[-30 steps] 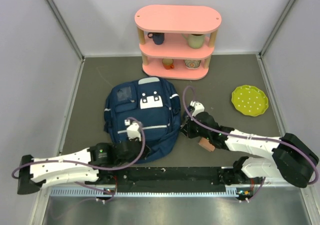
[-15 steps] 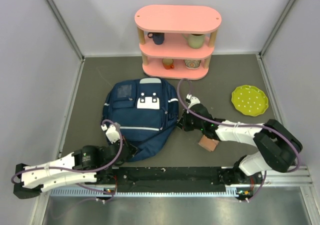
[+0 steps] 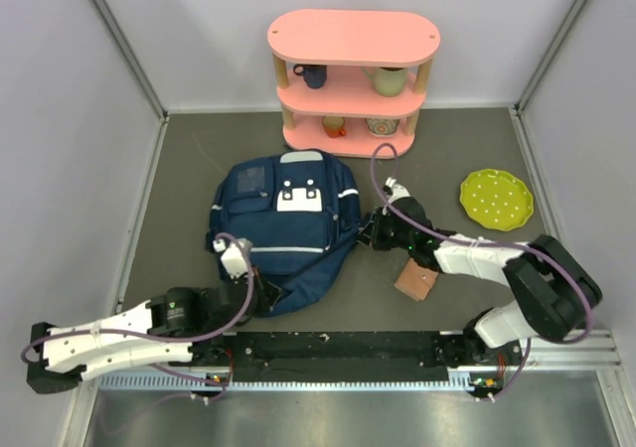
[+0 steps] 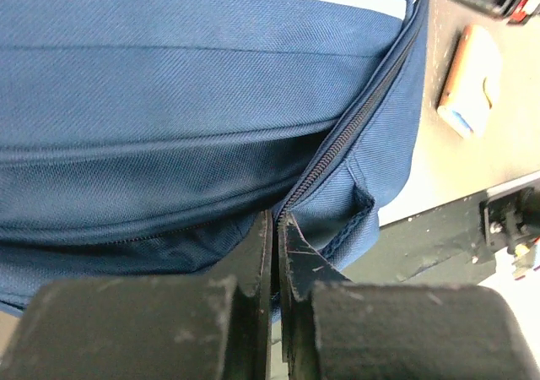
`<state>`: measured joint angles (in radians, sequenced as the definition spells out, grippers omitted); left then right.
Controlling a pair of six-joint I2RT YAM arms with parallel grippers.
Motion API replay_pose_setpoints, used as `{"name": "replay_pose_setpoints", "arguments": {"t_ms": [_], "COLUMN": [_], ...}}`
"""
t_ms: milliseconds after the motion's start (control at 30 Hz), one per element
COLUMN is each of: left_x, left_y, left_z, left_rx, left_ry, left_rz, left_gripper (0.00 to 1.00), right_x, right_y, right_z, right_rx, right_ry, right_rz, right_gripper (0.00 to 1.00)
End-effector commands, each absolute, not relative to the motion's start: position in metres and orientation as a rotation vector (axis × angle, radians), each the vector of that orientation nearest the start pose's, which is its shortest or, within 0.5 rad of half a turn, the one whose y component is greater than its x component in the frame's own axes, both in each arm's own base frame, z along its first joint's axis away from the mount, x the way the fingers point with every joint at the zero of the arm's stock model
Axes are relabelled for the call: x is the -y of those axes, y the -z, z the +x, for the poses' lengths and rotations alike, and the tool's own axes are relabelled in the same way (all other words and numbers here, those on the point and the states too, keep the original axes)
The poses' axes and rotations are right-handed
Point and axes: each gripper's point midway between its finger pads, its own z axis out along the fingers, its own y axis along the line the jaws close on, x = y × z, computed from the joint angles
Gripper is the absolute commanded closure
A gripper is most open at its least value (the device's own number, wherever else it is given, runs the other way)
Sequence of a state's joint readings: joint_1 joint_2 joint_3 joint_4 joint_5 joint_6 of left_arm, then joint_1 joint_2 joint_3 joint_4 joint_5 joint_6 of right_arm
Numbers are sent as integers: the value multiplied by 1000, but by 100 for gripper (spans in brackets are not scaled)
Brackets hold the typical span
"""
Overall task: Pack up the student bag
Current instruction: Zip the student bag at the center of the board.
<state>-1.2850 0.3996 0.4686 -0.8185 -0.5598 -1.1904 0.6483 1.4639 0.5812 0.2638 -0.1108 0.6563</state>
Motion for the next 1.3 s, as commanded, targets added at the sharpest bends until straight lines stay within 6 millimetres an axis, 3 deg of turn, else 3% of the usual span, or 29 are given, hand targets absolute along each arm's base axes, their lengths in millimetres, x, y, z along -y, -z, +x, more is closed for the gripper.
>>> {"name": "replay_pose_setpoints", "arguments": {"t_ms": [0, 33, 67, 100, 133, 167, 200, 333, 467, 600, 667, 800, 933, 1067, 1100, 1167, 1233, 1267], "left_x": [187, 197, 202, 206, 212, 214, 217, 222, 229, 231, 236, 243, 241, 248, 251, 251, 252, 250], "left_y": [-121, -127, -118, -116, -122, -114, -114, -114, -115, -111, -108, -102, -91, -111, -119, -126, -139, -146], "left_z": [120, 122, 123, 124, 127, 128, 129, 133, 130, 127, 126, 112, 104, 110, 112, 115, 118, 121], "left_rx": [-2239, -2224, -2256, -2266, -2261, -2280, -2279, -2270, -2255, -2272, -2285, -2379, -2430, -2378, -2362, -2346, -2330, -2314], "left_ry": [649, 650, 589, 569, 561, 513, 504, 501, 568, 558, 547, 550, 569, 609, 620, 611, 615, 611], "left_rz": [78, 135, 183, 203, 211, 236, 243, 237, 251, 291, 341, 405, 377, 371, 367, 354, 339, 316], "left_gripper": [100, 100, 100, 100, 100, 100, 100, 100, 99, 100, 100, 100, 97, 70, 54, 43, 39, 37], "right_x": [-180, -175, -167, -160, -157, -154, -148, -147, -153, -161, -161, -167, -171, -162, -158, -150, -143, -140], "right_y": [-56, -56, -64, -55, -55, -60, -51, -47, -51, -65, -60, -77, -83, -84, -86, -89, -97, -99], "right_z": [290, 286, 280, 270, 265, 260, 250, 239, 246, 269, 276, 291, 285, 274, 268, 263, 256, 253], "right_rx": [-2244, -2247, -2224, -2243, -2241, -2223, -2248, -2282, -2331, -2339, -2376, -2365, -2366, -2379, -2389, -2388, -2380, -2375], "right_ry": [-493, -484, -475, -470, -480, -496, -485, -489, -457, -451, -442, -431, -477, -444, -427, -395, -378, -370], "right_rz": [225, 252, 279, 311, 326, 344, 363, 339, 279, 249, 244, 199, 164, 131, 117, 119, 118, 114], "right_gripper": [100, 100, 100, 100, 100, 100, 100, 100, 99, 100, 100, 100, 83, 74, 69, 50, 21, 18]}}
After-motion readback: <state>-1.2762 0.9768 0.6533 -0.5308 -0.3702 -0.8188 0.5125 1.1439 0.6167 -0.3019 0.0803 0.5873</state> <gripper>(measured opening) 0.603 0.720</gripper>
